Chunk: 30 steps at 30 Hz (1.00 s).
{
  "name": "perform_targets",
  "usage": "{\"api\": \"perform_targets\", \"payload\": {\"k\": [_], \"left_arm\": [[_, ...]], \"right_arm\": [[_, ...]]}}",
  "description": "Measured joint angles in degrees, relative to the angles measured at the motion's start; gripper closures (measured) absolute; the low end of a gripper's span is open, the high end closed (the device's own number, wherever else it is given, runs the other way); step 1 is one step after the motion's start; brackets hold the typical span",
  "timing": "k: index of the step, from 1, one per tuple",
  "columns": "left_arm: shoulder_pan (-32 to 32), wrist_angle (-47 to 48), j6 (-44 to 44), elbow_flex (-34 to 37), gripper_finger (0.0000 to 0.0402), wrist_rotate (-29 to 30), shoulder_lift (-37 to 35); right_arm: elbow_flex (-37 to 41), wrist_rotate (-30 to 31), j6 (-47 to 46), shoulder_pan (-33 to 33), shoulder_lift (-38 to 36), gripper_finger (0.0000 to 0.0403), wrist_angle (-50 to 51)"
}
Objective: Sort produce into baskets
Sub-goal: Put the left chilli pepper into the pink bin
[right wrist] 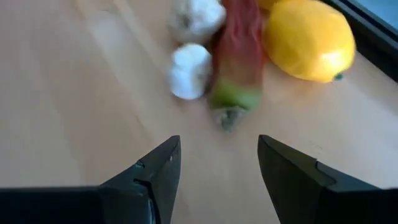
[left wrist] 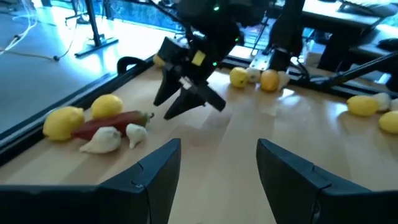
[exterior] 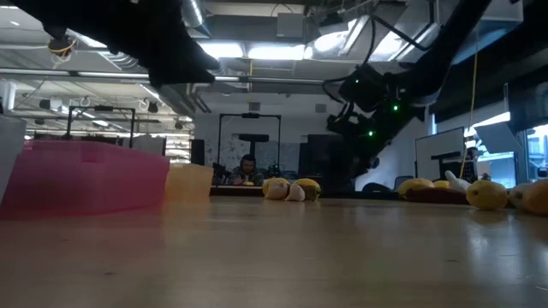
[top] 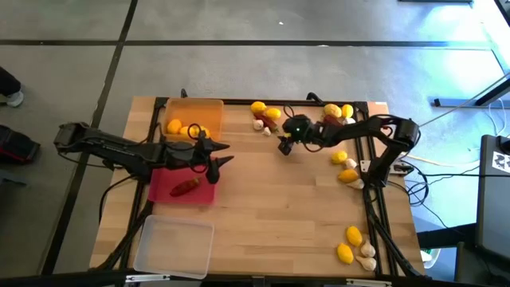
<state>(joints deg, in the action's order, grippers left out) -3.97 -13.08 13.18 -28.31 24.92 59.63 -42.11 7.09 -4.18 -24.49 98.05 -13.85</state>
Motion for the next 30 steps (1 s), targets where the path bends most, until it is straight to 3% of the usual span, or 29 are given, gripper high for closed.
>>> {"api": "perform_targets", "payload": {"k": [17,30], "left_arm": [[2.9,-1.9,-0.1,0.0,0.0196,0.0,5.2],[2.9,-2.6,-0.1,0.0,0.0196,0.0,5.6]], "right_arm": [[0.0,1.9,6.2,-0.3,5.6,0.0205,-9.2],[0.0,3.0,10.3,-0.3,5.8,0.0379,-10.1]]}}
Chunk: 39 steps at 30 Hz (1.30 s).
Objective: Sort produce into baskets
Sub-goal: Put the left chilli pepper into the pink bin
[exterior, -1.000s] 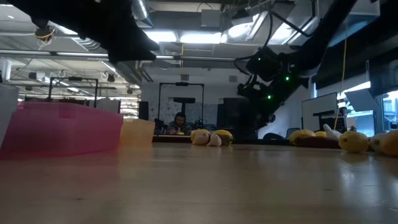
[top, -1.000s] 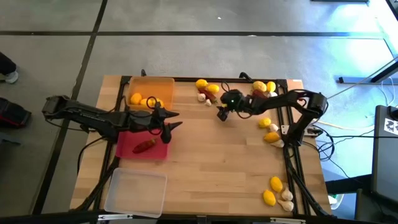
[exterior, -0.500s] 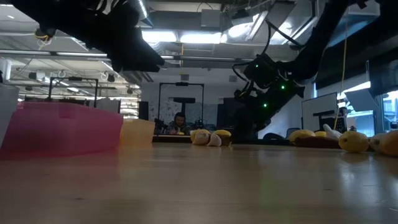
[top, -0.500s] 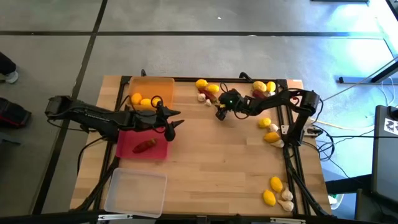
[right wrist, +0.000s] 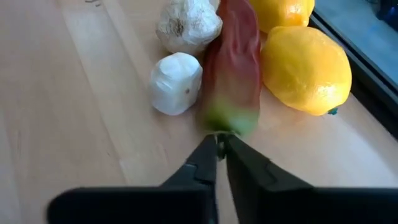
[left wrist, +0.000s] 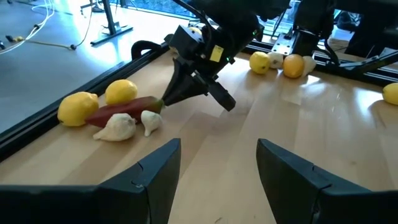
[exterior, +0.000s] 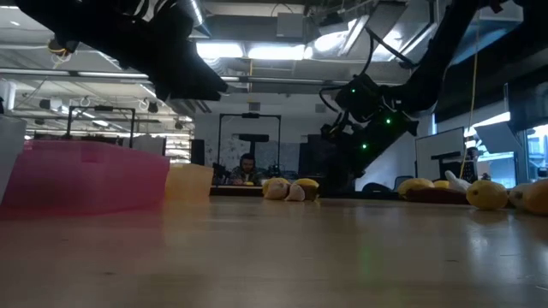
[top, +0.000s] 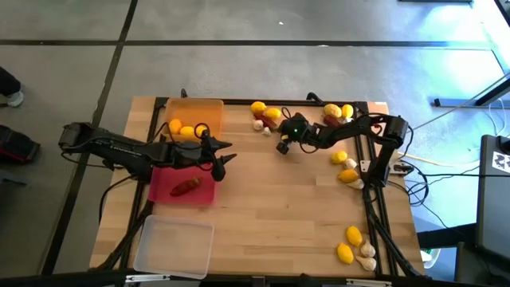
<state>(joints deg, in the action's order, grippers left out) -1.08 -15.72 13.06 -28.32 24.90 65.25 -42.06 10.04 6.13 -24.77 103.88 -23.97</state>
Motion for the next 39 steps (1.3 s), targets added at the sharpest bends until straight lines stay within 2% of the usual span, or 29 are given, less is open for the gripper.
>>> {"api": "perform_targets", "payload": {"k": [3,11,15,24,33,39], "left_arm": [[0.0,0.0,0.0,0.0,0.0196,0.0,0.0],[0.0,0.0,0.3,0.0,0.0196,0.0,0.0],[0.0,0.0,0.3,0.0,0.0196,0.0,0.0],[0.0,0.0,1.6,0.0,0.0196,0.0,0.0],[0.0,-0.3,1.7,0.0,0.0195,-0.9,0.0],[0.4,-3.2,0.2,0.0,0.0163,-3.9,0.0]], "right_arm": [[0.0,0.0,0.6,0.0,0.0,0.0396,0.0],[0.0,0.7,0.4,0.5,-1.5,0.0399,0.4],[0.0,3.0,0.6,1.6,-4.9,0.0395,1.8],[0.0,3.0,0.6,3.1,-15.1,0.0394,9.9],[0.0,3.0,0.6,8.5,-22.8,0.0393,10.5],[0.0,3.0,0.6,13.5,-25.8,0.0393,7.7]]}}
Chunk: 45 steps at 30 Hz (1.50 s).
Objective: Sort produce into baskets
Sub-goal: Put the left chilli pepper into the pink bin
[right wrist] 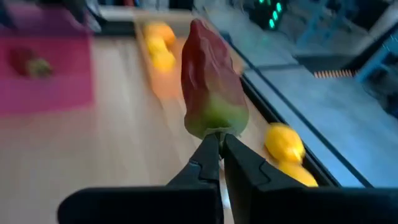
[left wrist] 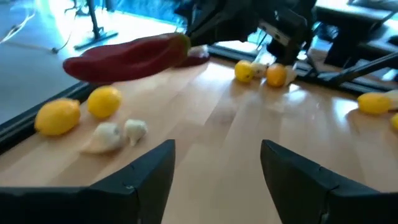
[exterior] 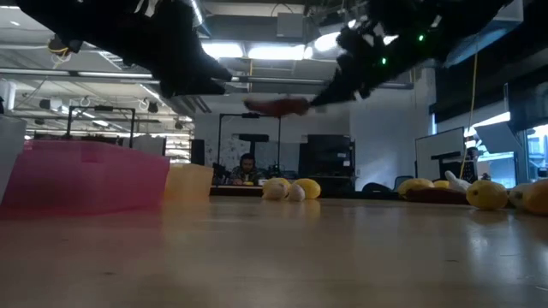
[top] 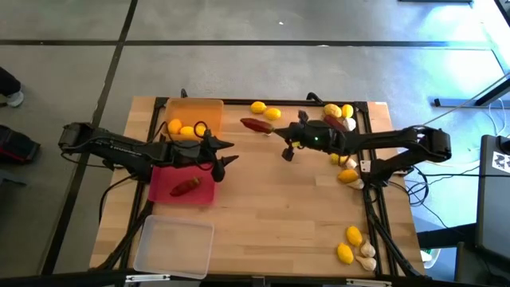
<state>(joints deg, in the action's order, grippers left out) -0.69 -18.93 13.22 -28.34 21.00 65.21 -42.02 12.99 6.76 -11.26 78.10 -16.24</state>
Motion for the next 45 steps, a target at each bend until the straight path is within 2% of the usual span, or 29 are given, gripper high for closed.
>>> {"api": "perform_targets", "payload": {"k": [5,10,16,22,25,31,34,45], "left_arm": [[0.0,-5.2,-2.0,0.0,0.0134,-0.5,0.0],[0.0,-10.2,-3.3,0.0,0.0126,-0.5,0.0],[-0.1,-17.3,-3.6,0.0,0.0125,-5.7,0.0],[-0.1,-23.0,-4.4,0.0,0.0125,-7.6,0.0],[-0.1,-25.0,-5.1,0.0,0.0125,-7.8,0.0],[-0.1,-25.9,-7.3,0.0,0.0128,-9.7,0.0],[-0.1,-25.9,-7.5,0.0,0.0151,-9.8,0.0],[0.0,-27.5,-10.9,0.0,0.029,-8.9,0.0]], "right_arm": [[0.0,-0.7,1.8,3.8,-1.2,0.0393,-5.8],[0.0,-1.9,3.8,7.5,-1.2,0.0393,-11.4],[0.0,-2.1,5.9,10.8,-1.2,0.0393,-15.5],[0.0,-2.5,5.9,11.8,-1.2,0.0393,-15.9],[0.0,-4.6,5.1,11.8,-1.1,0.0393,-16.6],[0.0,-5.1,4.2,11.8,-1.0,0.0393,-17.5],[0.0,-5.1,4.1,11.8,-1.0,0.0393,-17.6],[0.0,-5.1,4.0,11.7,-1.0,0.0393,-17.5]]}}
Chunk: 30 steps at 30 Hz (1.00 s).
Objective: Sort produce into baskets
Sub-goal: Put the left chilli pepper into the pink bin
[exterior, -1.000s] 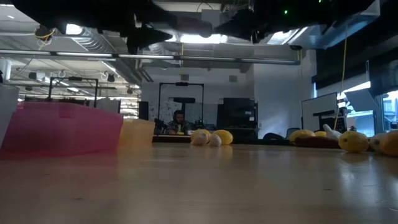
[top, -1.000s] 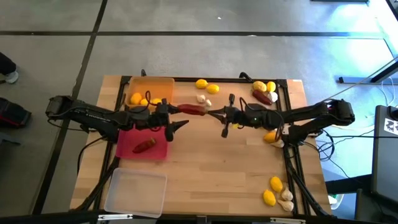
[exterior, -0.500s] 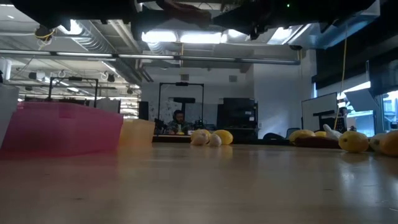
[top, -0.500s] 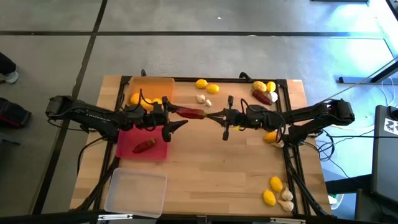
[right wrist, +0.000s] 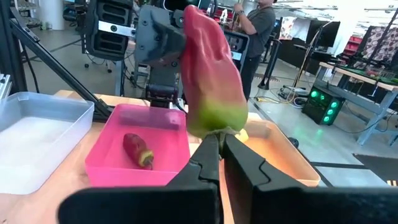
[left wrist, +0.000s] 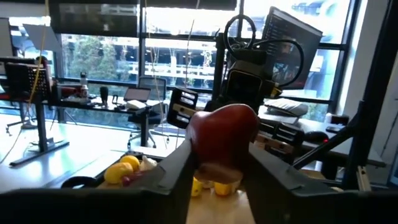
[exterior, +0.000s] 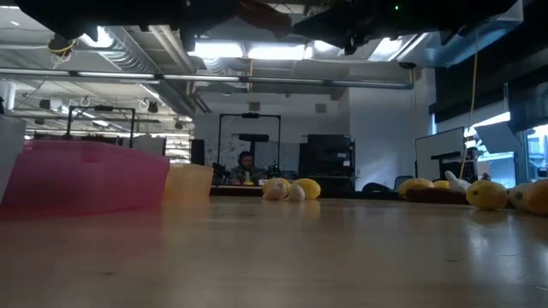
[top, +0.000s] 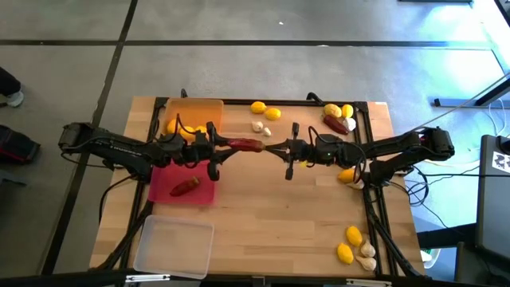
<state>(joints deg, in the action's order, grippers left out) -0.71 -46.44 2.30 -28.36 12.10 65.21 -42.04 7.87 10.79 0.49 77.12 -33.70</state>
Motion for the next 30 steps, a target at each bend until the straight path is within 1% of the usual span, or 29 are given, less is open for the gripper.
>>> {"api": "perform_targets", "payload": {"k": [4,8,10,13,16,20,22,25,28,30], "left_arm": [[0.0,0.0,-1.0,0.0,0.0317,0.3,0.0],[0.0,0.0,-1.8,0.0,0.0319,1.0,0.0],[0.0,0.0,-2.3,0.0,0.0314,1.0,0.0],[0.0,0.1,-2.5,0.0,0.031,1.0,0.0],[0.0,0.4,-3.4,0.0,0.031,1.1,0.0],[0.0,1.8,-5.6,0.0,0.0309,1.1,-1.3],[0.0,3.5,-6.3,0.0,0.0306,1.1,-3.1],[0.0,9.1,-6.3,0.0,0.0302,1.1,-7.0],[0.0,16.4,-5.5,-0.1,0.0302,1.1,-11.6],[0.0,24.1,-4.9,-1.2,0.0304,1.2,-14.7]], "right_arm": [[0.0,-1.0,-0.1,0.0,0.0,0.0393,0.0],[0.0,-0.9,-4.0,-0.2,0.0,0.0392,0.0],[0.0,-0.9,-4.8,-0.2,0.0,0.0384,-0.1],[0.0,-1.0,-4.9,-0.1,0.0,0.0351,-0.1],[0.0,-1.0,-4.9,-0.1,0.0,0.0305,-0.1],[0.0,-0.9,-4.0,-0.1,-2.6,0.0251,2.8],[0.0,-0.9,-3.6,-0.1,-4.9,0.0231,5.7],[-0.1,-0.9,-4.1,-0.1,-8.7,0.0211,11.7],[-0.1,-1.9,-6.2,-0.1,-12.0,0.0201,18.6],[-0.1,-3.0,-7.5,-0.1,-13.2,0.0198,23.5]]}}
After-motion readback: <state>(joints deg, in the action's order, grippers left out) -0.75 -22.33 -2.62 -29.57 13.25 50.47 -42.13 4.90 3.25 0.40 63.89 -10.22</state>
